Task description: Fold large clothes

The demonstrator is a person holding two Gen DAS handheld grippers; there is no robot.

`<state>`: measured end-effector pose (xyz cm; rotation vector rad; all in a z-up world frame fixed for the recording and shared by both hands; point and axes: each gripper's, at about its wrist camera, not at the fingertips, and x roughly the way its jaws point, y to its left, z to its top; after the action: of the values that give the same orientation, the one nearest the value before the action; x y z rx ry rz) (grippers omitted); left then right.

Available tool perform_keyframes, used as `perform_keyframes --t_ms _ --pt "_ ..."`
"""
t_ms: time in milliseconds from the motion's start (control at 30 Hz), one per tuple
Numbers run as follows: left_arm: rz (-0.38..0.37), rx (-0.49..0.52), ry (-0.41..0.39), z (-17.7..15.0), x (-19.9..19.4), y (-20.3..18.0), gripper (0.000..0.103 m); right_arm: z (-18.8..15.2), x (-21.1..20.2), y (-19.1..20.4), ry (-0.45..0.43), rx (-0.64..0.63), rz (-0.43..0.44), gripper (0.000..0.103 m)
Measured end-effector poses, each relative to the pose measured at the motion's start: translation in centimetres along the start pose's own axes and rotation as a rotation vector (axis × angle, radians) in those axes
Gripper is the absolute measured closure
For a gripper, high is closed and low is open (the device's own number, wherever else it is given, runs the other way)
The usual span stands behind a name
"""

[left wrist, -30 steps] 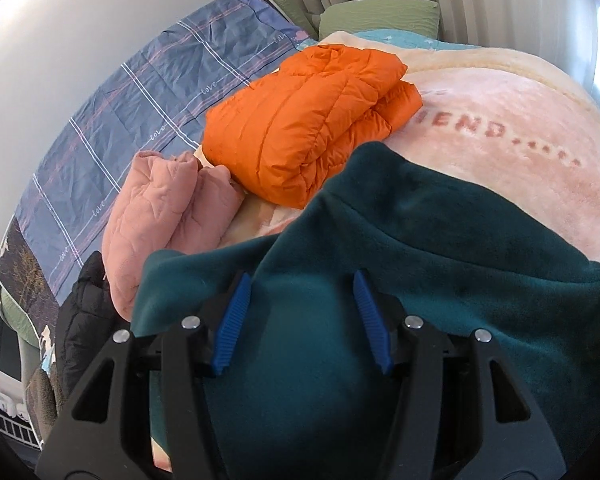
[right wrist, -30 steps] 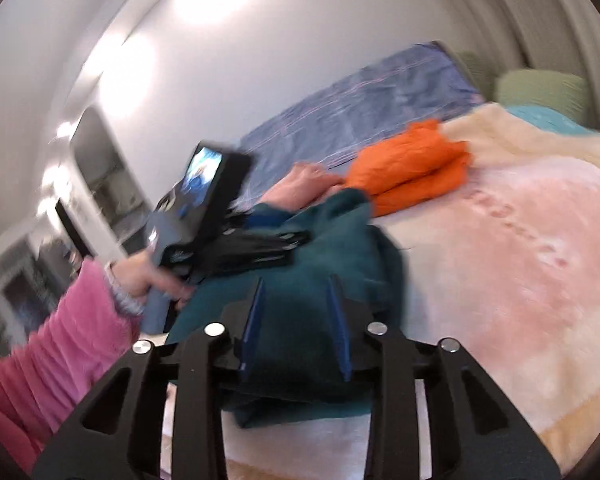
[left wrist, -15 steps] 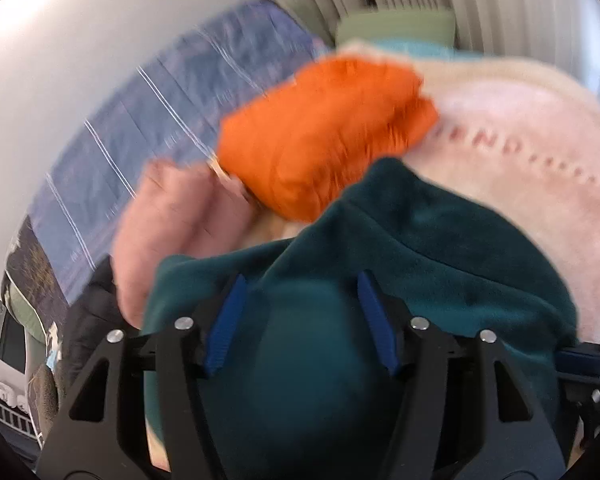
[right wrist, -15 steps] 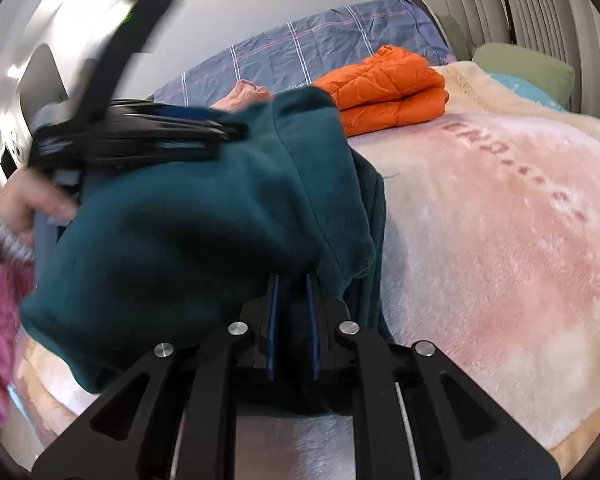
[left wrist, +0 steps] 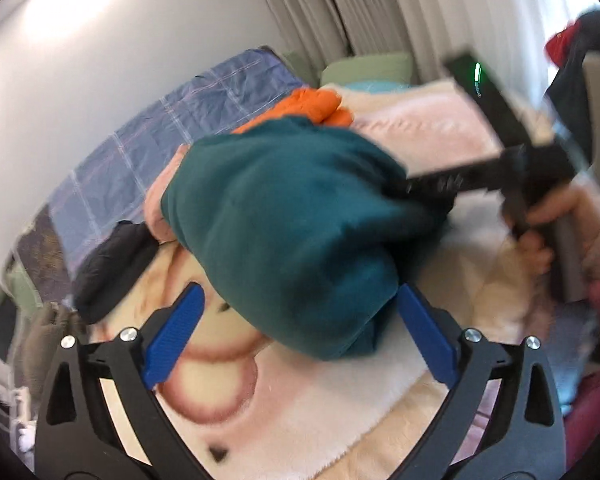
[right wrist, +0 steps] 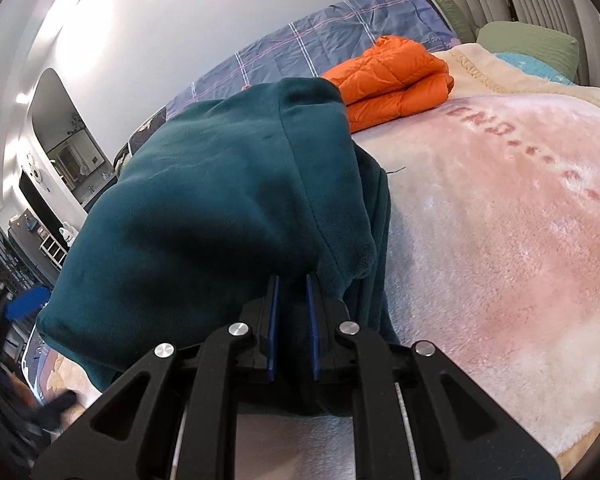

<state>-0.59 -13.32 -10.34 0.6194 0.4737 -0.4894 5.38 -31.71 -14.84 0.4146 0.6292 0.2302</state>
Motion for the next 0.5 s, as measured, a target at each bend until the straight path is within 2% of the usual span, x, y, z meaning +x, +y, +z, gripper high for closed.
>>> perform_keyframes --t_ms 100,133,167,233,300,367,400,500 --pt "0.013 -0.020 0.030 0.4 3.2 -1.1 0.003 -0.1 0.0 0.2 -0.008 -0.018 -0.018 0.091" --pt "0.053 -0.024 0.032 0.5 3.9 -1.5 0.002 0.0 0.1 0.3 -0.011 -0.025 -0.023 0.091" --pt "0.129 -0.002 0.028 0.6 4.8 -2.1 0.002 -0.1 0.1 0.4 -0.015 -0.036 -0.034 0.091" --pt "0.198 0.014 0.029 0.6 5.6 -2.3 0.002 -0.2 0.2 0.5 -0.022 -0.044 -0.048 0.092" --pt "0.183 -0.055 0.060 0.0 5.7 -0.5 0.002 -0.3 0.2 0.5 -0.031 -0.053 -0.055 0.095" --pt "0.193 -0.111 0.097 -1.2 5.7 1.5 0.002 -0.7 0.3 0.1 -0.036 -0.036 -0.042 0.102" --pt "0.193 -0.139 0.125 -2.1 5.8 2.7 0.002 -0.8 0.4 -0.1 -0.032 -0.021 -0.023 0.103" --pt "0.155 -0.170 0.139 -2.9 5.5 3.3 0.002 -0.8 0.2 -0.1 -0.026 -0.018 -0.009 0.103"
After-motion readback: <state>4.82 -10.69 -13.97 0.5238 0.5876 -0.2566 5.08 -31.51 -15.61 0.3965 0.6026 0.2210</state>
